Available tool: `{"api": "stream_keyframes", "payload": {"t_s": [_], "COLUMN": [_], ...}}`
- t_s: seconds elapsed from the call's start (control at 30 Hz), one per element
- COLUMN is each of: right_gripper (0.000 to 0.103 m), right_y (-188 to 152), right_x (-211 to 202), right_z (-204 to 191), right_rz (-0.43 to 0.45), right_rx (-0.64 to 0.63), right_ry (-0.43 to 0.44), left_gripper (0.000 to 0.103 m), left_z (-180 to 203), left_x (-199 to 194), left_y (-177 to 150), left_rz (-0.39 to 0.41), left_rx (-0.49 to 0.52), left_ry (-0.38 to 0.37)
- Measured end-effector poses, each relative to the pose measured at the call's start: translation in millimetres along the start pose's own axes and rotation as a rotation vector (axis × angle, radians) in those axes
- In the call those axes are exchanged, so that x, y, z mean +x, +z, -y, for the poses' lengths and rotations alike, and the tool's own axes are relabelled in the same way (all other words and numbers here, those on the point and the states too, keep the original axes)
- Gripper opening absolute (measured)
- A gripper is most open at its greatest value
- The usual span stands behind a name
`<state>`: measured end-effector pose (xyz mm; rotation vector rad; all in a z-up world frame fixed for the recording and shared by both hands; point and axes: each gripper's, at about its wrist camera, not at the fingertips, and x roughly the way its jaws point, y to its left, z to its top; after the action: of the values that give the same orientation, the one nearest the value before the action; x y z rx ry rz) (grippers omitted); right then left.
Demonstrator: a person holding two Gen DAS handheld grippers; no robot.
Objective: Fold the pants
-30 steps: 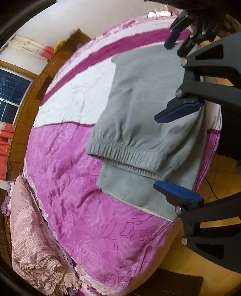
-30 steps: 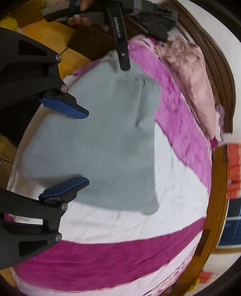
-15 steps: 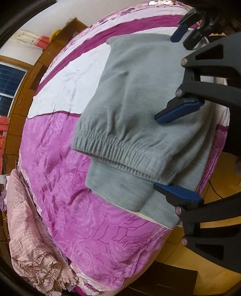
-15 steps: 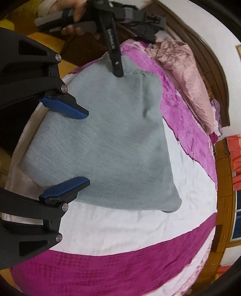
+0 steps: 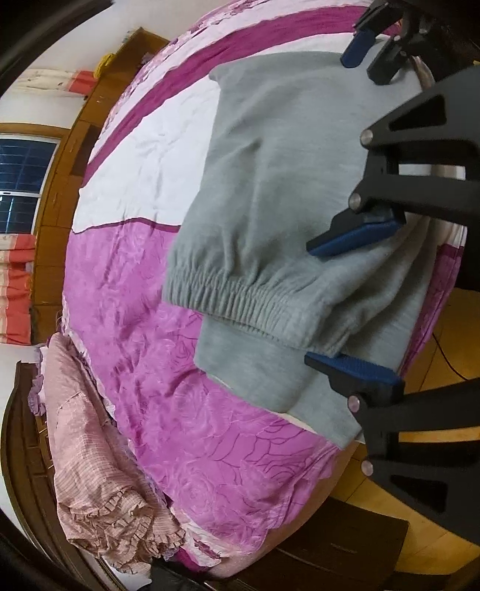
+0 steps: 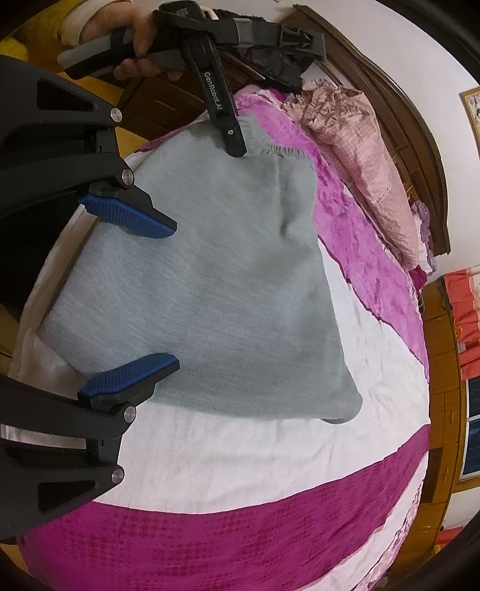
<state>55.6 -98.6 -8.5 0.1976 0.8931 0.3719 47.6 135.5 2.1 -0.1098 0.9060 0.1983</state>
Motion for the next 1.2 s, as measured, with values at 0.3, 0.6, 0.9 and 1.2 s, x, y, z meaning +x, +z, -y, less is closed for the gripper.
{"api": "stream_keyframes", "payload": {"t_s": [0.3, 0.6, 0.9, 1.2], "right_gripper": [0.06, 0.06, 0.06, 0.06], "right_y": [0, -1, -1, -1], "right_x": [-1, -1, -1, -10], "right_z": [2, 0, 0, 9], "right_rz": [0.005, 0.006, 0.008, 0.008], "right_rx": [0.008, 0.0, 0.007, 0.109], "right_ry": [0.013, 0.014, 0.017, 0.076], "left_gripper": [0.054, 0.053, 0.046, 0.039], "left_z": [-20, -30, -44, -48], "left_x": [3, 6, 10, 8], "left_y": [-1, -3, -6, -6], "left_rz": [0.01, 0.016, 0.012, 0.028], "left_rx": [-0.093, -0.182, -0.284, -0.313], "left_ry": [-0.098, -0.132, -0.198, -0.222]}}
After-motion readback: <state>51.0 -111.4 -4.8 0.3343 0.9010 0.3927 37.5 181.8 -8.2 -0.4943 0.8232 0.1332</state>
